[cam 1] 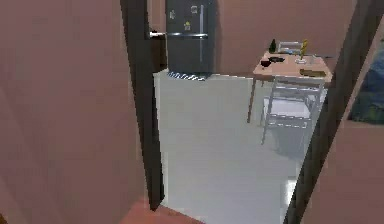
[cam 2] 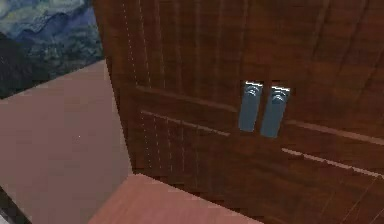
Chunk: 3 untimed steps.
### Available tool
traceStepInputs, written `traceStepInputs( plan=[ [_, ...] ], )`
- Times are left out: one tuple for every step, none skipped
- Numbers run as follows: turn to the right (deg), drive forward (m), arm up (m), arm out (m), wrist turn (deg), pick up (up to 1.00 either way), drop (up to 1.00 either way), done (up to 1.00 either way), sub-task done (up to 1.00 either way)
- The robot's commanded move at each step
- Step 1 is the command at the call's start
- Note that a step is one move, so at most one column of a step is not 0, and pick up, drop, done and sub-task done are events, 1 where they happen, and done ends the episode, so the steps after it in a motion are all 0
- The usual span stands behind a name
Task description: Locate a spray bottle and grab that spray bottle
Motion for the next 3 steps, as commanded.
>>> traceStepInputs(
  plan=[
    [0.0,1.00,0.00,0.00,0.0,0.00,0.00,0.00,0.00],
    [-6.0,0.00,0.00,0.00,0.0,0.00,0.00,0.00,0.00],
    [0.0,0.30,0.00,0.00,0.0,0.00,0.00,0.00,0.00]
  ],
)
